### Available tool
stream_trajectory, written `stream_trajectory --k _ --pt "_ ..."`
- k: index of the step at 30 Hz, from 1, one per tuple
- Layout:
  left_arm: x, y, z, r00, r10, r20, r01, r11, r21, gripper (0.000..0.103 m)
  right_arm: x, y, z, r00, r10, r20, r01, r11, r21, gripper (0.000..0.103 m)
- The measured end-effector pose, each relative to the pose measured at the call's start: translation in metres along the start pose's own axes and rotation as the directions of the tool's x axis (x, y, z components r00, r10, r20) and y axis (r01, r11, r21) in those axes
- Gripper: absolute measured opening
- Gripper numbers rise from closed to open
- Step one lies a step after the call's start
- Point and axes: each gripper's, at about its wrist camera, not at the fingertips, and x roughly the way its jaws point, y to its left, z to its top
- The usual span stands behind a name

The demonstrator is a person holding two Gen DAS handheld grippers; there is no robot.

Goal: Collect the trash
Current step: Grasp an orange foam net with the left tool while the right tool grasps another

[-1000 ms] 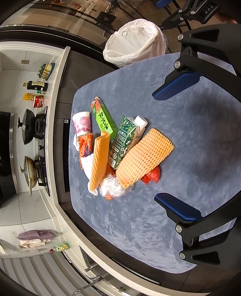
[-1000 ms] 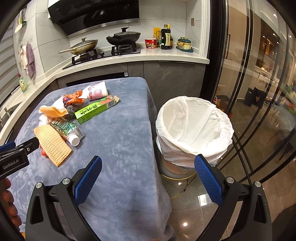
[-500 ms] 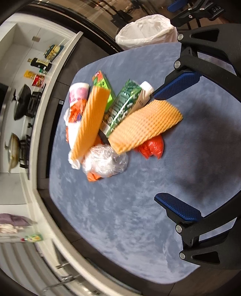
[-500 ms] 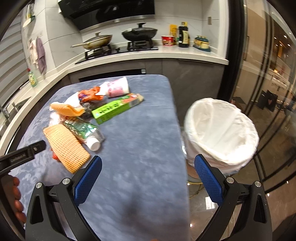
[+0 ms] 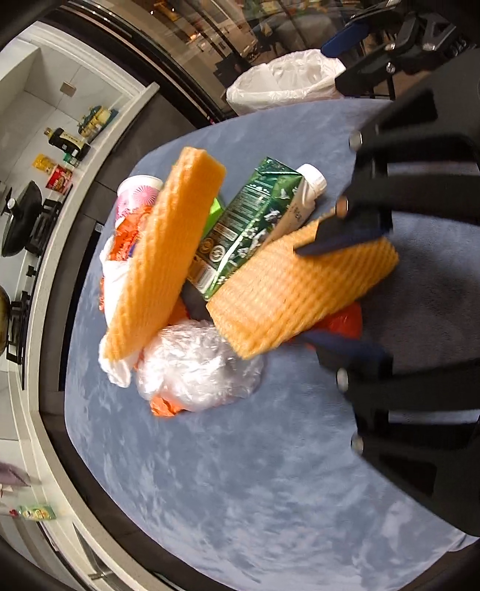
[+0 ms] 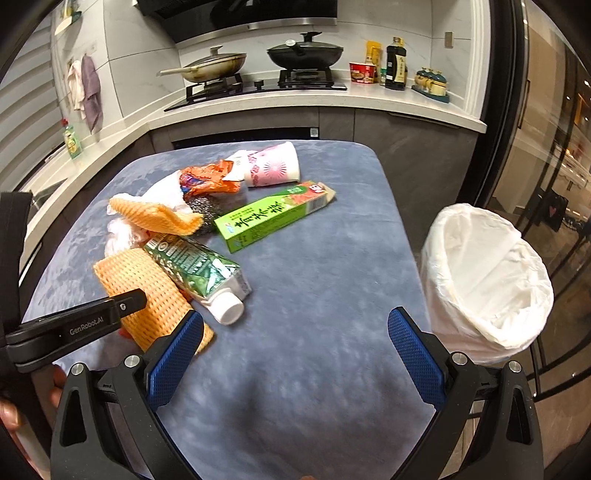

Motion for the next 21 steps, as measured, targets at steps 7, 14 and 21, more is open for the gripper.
stream_trajectory --k 7,14,21 --pt "-0.026 0.018 0.008 0.999 -0.036 0.041 0.036 0.999 -0.009 0.011 0.010 0.026 0.017 0.998 0.058 0.012 -0.058 0.998 -0.029 0.096" --pt "-0.045 0.046 0.020 0.996 0.010 0.089 -0.007 0.999 -0.036 0.011 0.032 0.067 0.044 0.991 0.130 0.034 -0.125 0.987 -0.105 0.096" --pt "-0.054 0.067 0.028 0.995 0.007 0.103 0.001 0.997 -0.073 0.011 0.061 0.099 0.066 0.989 0.149 0.011 -0.144 0.969 -0.202 0.084"
